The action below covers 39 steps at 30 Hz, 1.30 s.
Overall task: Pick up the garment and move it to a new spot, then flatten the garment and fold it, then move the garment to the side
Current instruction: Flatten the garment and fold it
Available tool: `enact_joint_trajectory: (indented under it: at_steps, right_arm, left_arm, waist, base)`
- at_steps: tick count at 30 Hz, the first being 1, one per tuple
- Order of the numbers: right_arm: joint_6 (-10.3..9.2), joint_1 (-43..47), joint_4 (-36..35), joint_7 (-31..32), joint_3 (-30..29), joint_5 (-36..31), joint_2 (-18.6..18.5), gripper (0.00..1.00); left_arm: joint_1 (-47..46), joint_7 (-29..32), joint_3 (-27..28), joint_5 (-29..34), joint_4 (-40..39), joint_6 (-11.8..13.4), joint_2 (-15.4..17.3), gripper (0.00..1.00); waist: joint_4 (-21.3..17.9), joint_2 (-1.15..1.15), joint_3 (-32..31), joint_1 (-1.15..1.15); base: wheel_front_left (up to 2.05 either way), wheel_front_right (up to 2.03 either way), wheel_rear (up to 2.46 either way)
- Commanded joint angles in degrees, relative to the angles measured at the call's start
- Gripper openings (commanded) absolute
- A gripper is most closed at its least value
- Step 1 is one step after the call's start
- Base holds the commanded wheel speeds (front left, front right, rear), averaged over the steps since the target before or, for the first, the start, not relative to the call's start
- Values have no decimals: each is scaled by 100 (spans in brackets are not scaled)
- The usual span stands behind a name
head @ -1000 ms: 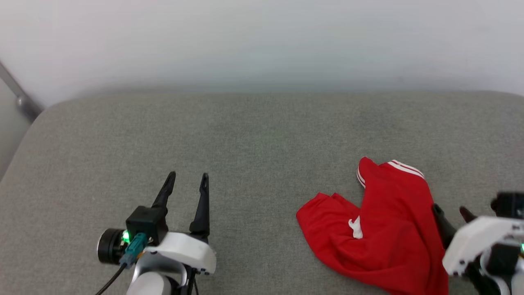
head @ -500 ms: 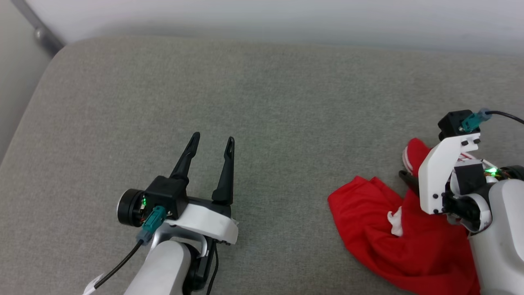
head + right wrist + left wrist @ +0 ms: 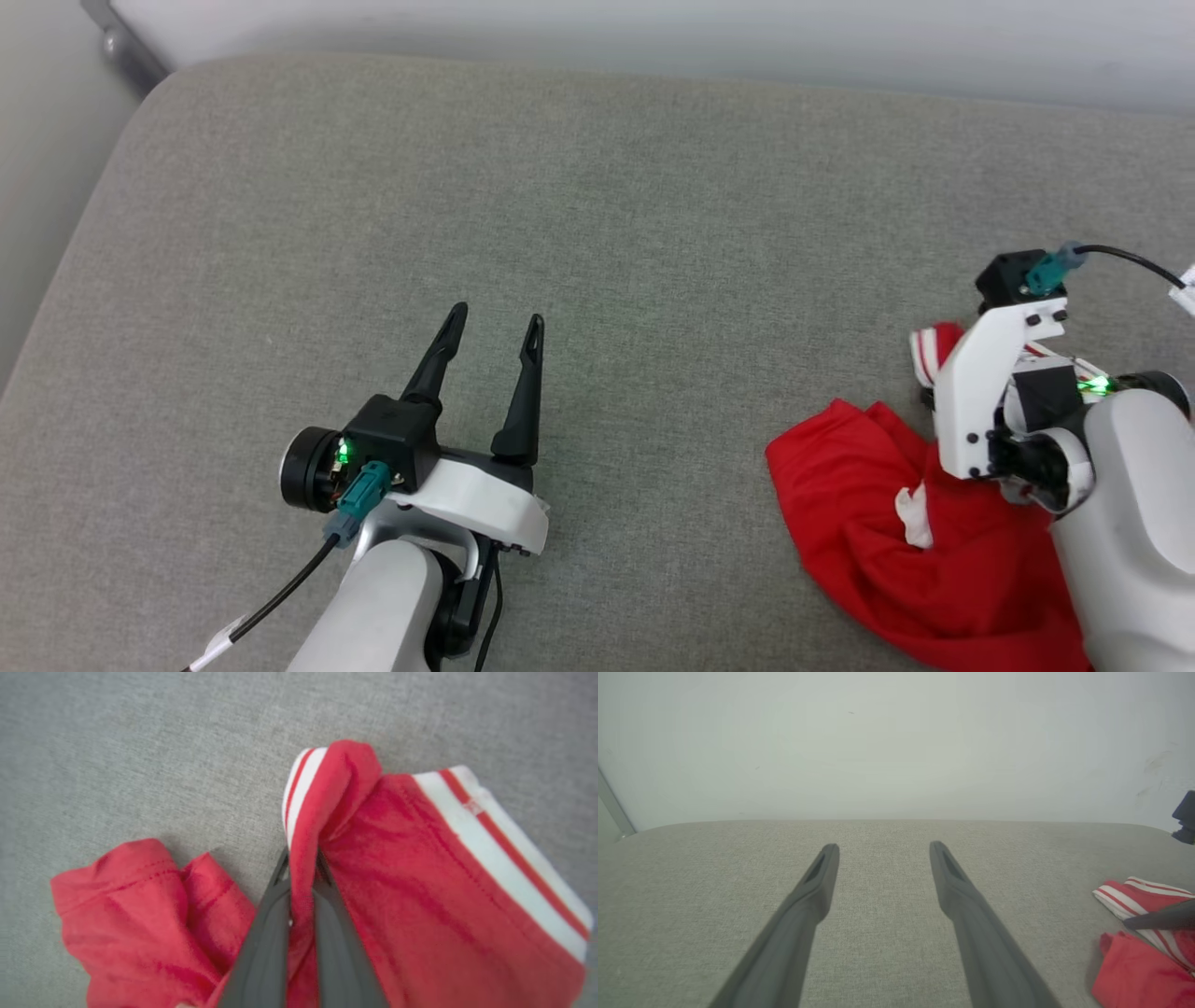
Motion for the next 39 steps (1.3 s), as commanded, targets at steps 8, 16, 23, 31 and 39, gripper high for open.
enact_joint_trajectory:
  at_steps: [8, 16, 23, 31, 39]
  right_arm:
    - [-1, -241, -1181, -1021, 195, 284, -64, 0]
    - [-1, 1016, -2353, -1278, -1503, 153, 89, 0]
    - [1, 2506, -1955, -1287, -3388, 21, 580, 0]
    - [-1, 2766, -1118, -2327, -3541, 60, 688, 100]
    - [-1, 2774, -1620, -3887, -2866, -233, 741, 100]
  left_arm:
    - [227, -39, 100, 2, 35, 74, 102, 100]
    - [488, 6, 166, -87, -32, 170, 217, 100]
    - [664, 104, 180, -128, -97, 228, 296, 100]
    - [883, 242, 231, -186, -199, 337, 411, 100]
    - [1123, 352, 266, -229, -306, 443, 531, 100]
  waist:
    - [-423, 0, -474, -1]
    - [-821, 0, -789, -1]
    - [-991, 0, -912, -1]
    - [-1116, 0, -1017, -1]
    - [-1087, 0, -1251, -1]
  base:
    - [0, 0, 0]
    - [0, 0, 0]
    - [0, 0, 0]
    - [0, 0, 0]
    - [0, 0, 0]
